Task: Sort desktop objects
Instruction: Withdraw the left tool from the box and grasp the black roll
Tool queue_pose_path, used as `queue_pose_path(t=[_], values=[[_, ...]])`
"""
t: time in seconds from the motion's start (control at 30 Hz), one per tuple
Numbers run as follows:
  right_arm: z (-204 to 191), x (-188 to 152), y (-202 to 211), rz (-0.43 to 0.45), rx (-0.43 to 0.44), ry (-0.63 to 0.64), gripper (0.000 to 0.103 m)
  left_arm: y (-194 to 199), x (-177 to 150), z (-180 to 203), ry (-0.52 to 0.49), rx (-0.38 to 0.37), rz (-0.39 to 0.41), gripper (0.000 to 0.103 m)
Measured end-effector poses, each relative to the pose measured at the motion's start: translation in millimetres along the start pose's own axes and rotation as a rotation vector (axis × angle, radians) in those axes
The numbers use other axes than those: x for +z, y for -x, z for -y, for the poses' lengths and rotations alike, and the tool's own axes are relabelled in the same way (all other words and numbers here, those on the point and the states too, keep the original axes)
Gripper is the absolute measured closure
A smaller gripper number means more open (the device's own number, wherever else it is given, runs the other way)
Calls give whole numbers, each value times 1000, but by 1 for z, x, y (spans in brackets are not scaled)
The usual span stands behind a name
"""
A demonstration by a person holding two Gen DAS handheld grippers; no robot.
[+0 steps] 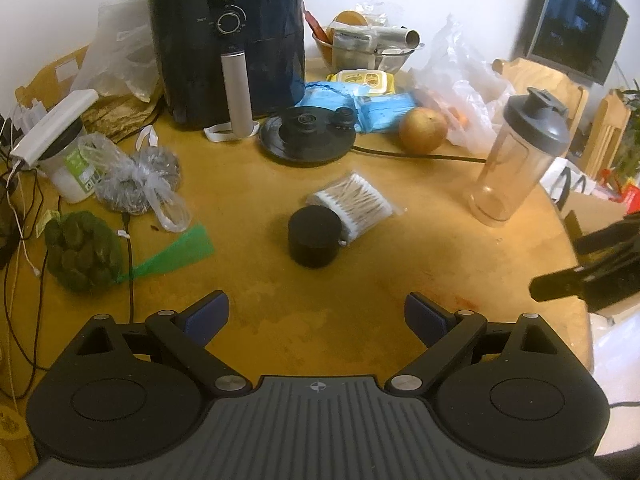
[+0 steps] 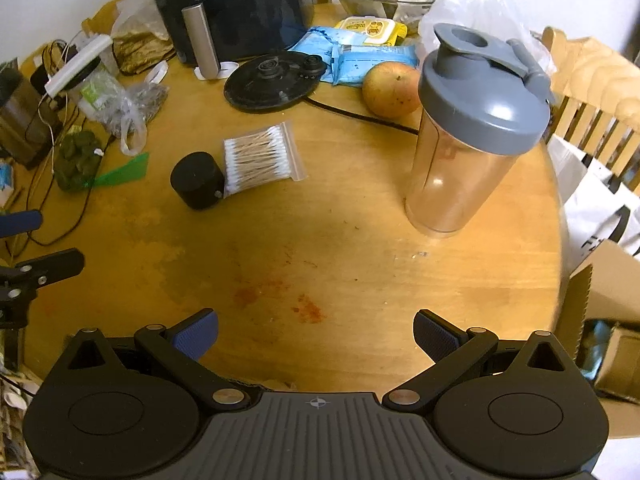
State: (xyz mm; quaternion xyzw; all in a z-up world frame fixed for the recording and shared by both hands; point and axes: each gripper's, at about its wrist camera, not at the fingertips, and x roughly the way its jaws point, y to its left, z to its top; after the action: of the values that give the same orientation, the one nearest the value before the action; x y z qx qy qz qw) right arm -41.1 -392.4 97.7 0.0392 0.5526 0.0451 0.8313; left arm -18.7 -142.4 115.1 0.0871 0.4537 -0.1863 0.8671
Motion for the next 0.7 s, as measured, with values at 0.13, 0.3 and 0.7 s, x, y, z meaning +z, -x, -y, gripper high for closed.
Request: queue_pose_path(t=[0.13, 0.3, 0.7], values=[[4, 0, 1, 7, 30, -23, 0, -11, 9, -2, -14, 8, -5, 7], [10, -4, 2, 20, 57, -52, 0, -29, 21, -4, -37, 20, -5, 7], [20, -20, 16, 99, 48, -74, 0, -80, 41, -1, -70, 13, 6, 7]])
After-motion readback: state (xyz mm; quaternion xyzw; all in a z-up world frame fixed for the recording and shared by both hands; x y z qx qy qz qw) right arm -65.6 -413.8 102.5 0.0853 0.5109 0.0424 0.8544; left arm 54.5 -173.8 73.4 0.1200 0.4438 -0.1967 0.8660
